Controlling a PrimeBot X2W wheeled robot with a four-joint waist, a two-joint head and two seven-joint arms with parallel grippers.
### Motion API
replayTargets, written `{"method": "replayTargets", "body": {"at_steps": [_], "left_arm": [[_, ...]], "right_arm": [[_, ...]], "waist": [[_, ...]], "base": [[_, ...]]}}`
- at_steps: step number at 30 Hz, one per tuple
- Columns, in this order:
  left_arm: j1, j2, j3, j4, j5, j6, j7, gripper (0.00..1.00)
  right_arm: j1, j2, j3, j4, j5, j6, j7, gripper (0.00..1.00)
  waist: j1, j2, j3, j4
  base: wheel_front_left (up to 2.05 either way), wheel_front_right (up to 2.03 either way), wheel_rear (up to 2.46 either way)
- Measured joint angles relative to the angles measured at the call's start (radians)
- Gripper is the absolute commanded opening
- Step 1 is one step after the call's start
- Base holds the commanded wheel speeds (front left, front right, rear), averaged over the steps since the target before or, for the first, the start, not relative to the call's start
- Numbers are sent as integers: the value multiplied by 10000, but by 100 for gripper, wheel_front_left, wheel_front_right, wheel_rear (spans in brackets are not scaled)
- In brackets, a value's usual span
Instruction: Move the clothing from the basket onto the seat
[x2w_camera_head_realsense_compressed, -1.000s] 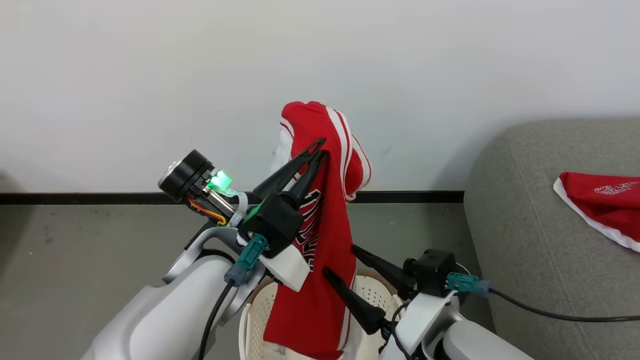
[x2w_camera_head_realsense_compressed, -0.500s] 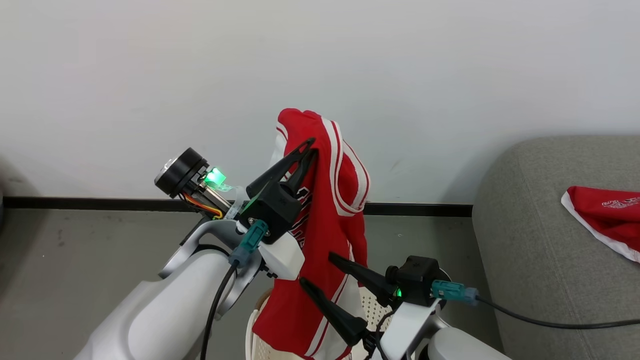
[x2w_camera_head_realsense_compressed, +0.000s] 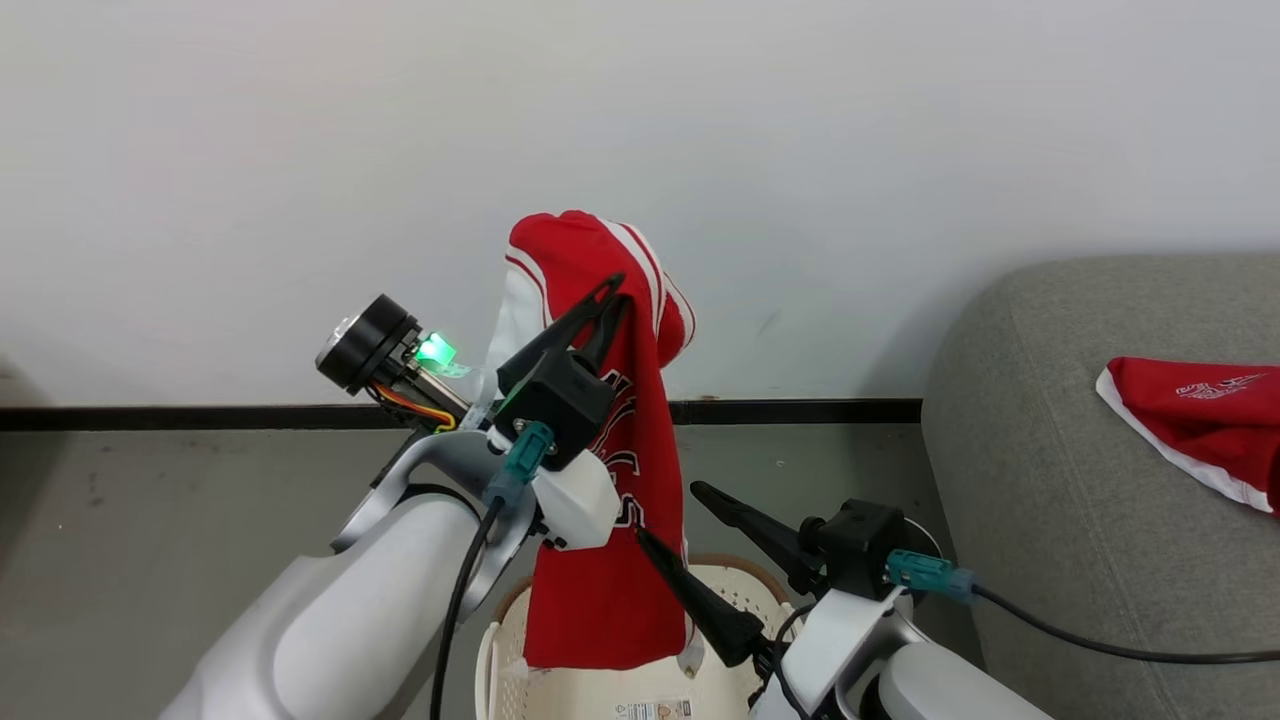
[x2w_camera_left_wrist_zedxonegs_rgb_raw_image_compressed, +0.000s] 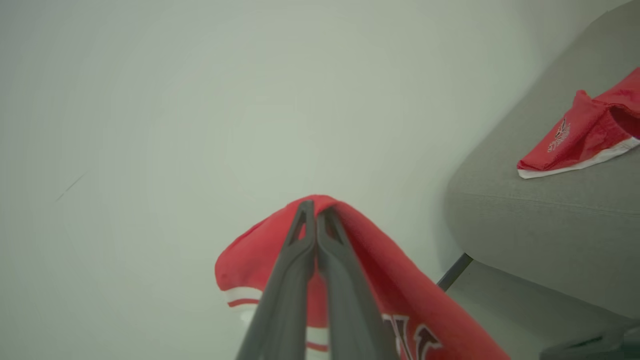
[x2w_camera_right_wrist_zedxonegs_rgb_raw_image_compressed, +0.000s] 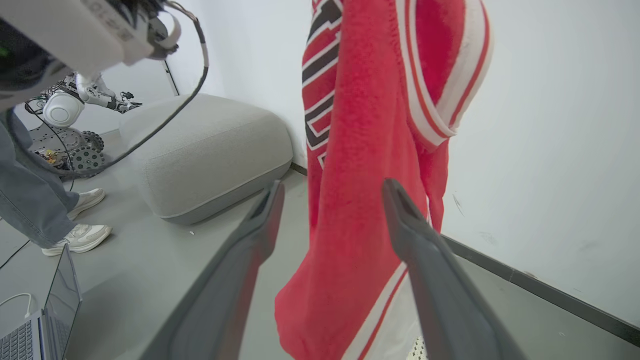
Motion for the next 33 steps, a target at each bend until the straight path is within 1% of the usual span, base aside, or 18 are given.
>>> {"method": "replayTargets", "body": {"at_steps": [2, 8, 10, 14, 15, 16, 17, 18, 19, 23, 27, 33], "left_arm": [[-97, -127, -125, -10, 19, -4, 38, 0], [-341, -531, -445, -238, 31, -77, 77, 0], [-361, -646, -545, -326, 44, -109, 153, 0], [-389, -832, -744, -487, 42, -117, 169, 0], [-390, -853, -767, -525, 42, -123, 169, 0], [-391, -867, -775, -554, 42, -174, 173, 0], [-391, -872, -775, -579, 42, -188, 219, 0], [-391, -871, -771, -591, 40, -188, 242, 0], [-391, -865, -765, -594, 40, -188, 242, 0], [-387, -788, -688, -593, 38, -138, 244, 0], [-328, -679, -460, -571, -33, -6, 244, 0], [112, -458, -4, -238, -334, 203, 222, 0]], "right_arm": [[22, 56, -52, 132, -194, 0, 0, 100], [-95, 98, -426, 748, -1373, 0, 0, 100], [-199, 111, -642, 934, -1551, 0, 0, 100], [-365, 134, -759, 1310, -2044, 0, 0, 100], [-374, 142, -823, 1335, -2182, 0, 0, 84], [-381, 146, -924, 1356, -2337, 0, 0, 45], [-384, 151, -1009, 1384, -2441, 0, 0, 31], [-383, 163, -1106, 1417, -2506, 0, 0, 9], [-383, 171, -1229, 1457, -2587, 0, 0, 0], [-382, 169, -1616, 1565, -2934, 0, 0, 0], [-366, 234, -1860, 1486, -2959, 0, 0, 0], [-27, 337, -2489, 974, -2023, 0, 0, 0]], "waist": [[0, 0, 17, -11], [0, 0, 62, 36], [0, 0, 76, 76], [0, 0, 104, 186], [0, 0, 111, 217], [0, 0, 118, 249], [0, 0, 124, 280], [0, 0, 132, 310], [0, 0, 139, 336], [0, 0, 174, 400], [0, 0, 196, 359], [0, 0, 209, 195]], "base": [[0, 0, 0], [0, 0, 0], [0, 0, 0], [0, 0, 0], [0, 0, 0], [0, 0, 0], [0, 0, 0], [0, 0, 0], [0, 0, 0], [0, 0, 0], [0, 0, 0], [0, 0, 0]]}}
